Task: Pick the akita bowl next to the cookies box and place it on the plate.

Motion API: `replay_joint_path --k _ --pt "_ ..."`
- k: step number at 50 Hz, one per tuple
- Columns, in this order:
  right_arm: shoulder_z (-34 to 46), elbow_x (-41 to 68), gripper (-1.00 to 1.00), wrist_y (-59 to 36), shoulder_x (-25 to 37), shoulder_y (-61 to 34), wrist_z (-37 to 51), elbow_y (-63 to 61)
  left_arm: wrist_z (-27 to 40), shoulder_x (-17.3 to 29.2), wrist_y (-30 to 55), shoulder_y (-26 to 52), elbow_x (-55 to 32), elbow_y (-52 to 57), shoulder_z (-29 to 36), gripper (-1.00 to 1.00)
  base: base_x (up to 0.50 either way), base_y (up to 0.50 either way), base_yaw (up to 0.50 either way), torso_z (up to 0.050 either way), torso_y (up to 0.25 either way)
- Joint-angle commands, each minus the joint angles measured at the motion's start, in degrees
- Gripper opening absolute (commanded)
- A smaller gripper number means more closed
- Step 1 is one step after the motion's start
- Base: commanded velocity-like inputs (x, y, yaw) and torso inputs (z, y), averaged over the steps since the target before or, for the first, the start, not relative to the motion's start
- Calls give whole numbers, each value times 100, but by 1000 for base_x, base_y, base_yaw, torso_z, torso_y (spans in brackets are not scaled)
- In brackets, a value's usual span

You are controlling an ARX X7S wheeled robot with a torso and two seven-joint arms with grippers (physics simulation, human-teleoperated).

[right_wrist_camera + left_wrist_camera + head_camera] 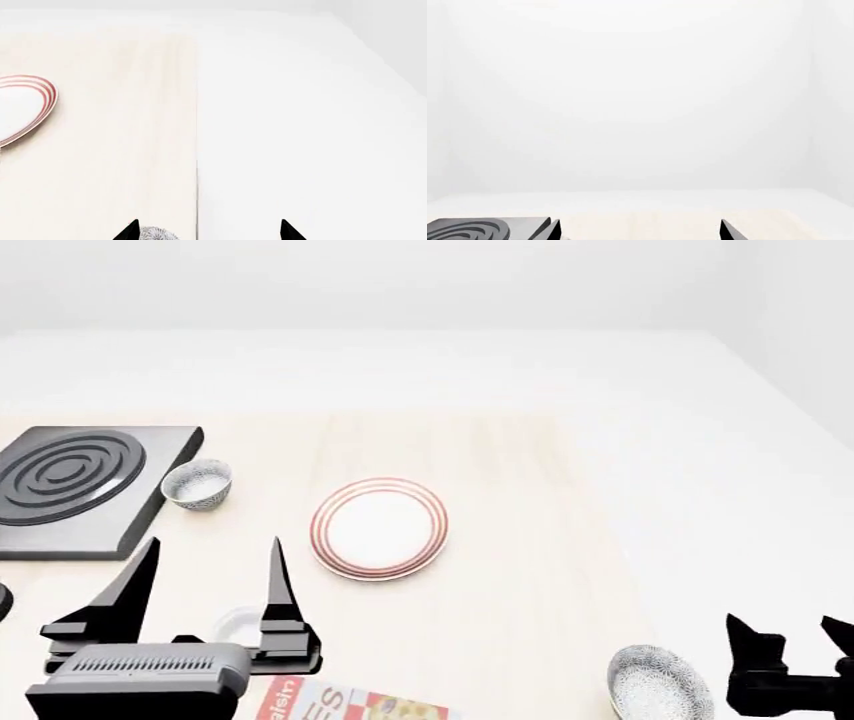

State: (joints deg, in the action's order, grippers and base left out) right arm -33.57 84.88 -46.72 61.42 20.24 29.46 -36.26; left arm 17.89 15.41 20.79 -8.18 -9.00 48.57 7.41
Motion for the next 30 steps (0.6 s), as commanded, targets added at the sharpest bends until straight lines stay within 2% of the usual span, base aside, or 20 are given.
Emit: replay_joint_path --k 1,14,30 --pt "239 702 100 -577 454 379 -195 747 59 43 25 19 -33 11 38 100 0 0 0 0 0" --pt "445 479 100 -622 310 488 -510 894 123 92 35 25 -51 33 78 100 0 0 0 0 0" --pt "1129 315 100 -414 261 -146 -573 1133 174 144 -23 40 -74 -30 126 100 0 0 0 0 0"
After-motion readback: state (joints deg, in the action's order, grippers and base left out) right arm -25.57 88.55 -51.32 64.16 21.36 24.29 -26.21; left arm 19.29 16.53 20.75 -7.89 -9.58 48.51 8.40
